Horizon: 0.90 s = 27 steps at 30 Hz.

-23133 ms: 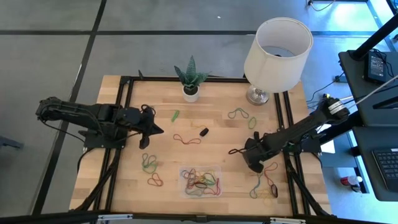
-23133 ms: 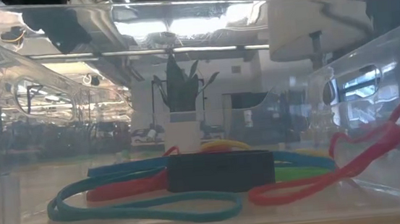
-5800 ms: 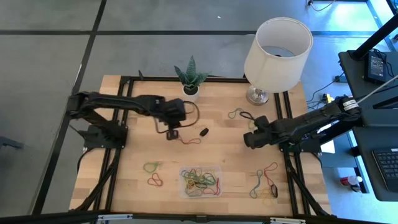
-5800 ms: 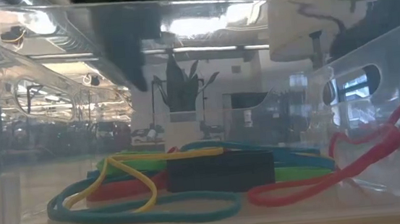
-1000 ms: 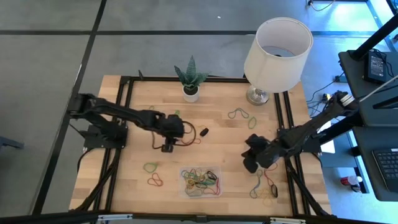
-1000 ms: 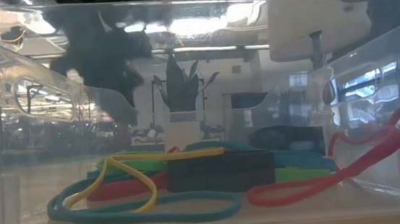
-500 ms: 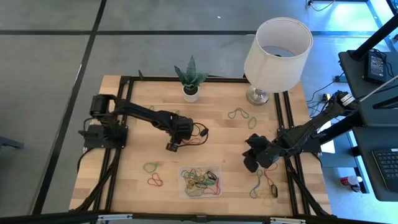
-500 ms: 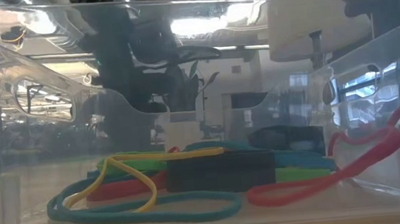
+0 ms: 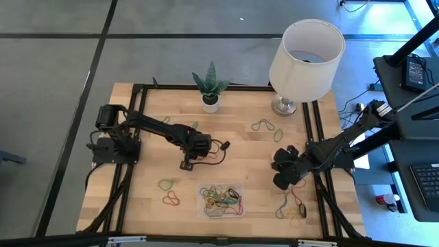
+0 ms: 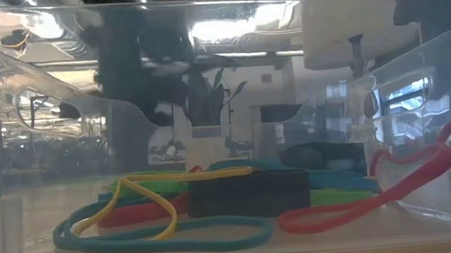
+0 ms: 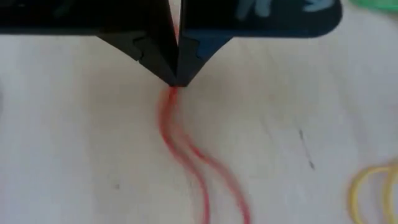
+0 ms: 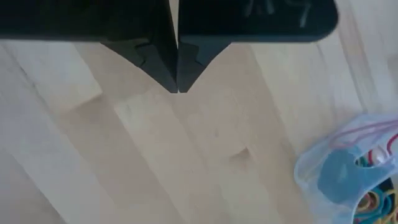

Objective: Pick and place rubber bands into bin
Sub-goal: Put the red rubber band into the transparent bin

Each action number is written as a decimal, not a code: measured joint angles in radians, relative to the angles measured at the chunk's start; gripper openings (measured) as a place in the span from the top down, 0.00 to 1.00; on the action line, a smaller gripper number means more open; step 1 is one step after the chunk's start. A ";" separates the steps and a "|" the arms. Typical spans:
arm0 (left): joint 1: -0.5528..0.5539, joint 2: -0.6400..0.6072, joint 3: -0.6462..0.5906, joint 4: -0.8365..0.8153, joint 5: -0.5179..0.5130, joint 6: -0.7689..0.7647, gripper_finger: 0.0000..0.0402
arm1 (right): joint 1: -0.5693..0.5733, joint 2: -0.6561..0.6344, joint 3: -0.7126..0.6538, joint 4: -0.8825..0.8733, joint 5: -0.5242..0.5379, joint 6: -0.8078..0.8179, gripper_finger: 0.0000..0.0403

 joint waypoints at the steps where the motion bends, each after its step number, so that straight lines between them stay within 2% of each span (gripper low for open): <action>1: -0.004 -0.009 0.023 -0.012 -0.006 -0.010 1.00 | -0.003 -0.011 -0.023 0.030 0.000 -0.019 1.00; 7: -0.058 -0.024 0.201 -0.233 -0.111 -0.115 1.00 | -0.004 -0.134 -0.202 0.246 0.001 -0.126 1.00; 13: -0.119 -0.026 0.324 -0.242 -0.222 -0.202 1.00 | -0.004 -0.280 -0.307 0.302 -0.007 -0.215 1.00; 16: -0.125 -0.026 0.322 -0.231 -0.240 -0.241 0.99 | -0.004 -0.336 -0.328 0.316 -0.008 -0.262 1.00; 19: -0.113 -0.027 0.308 -0.225 -0.239 -0.365 0.96 | -0.004 -0.373 -0.331 0.329 -0.009 -0.300 1.00; 27: -0.107 -0.027 0.182 -0.146 -0.179 -0.577 0.77 | -0.004 -0.392 -0.331 0.331 -0.010 -0.316 1.00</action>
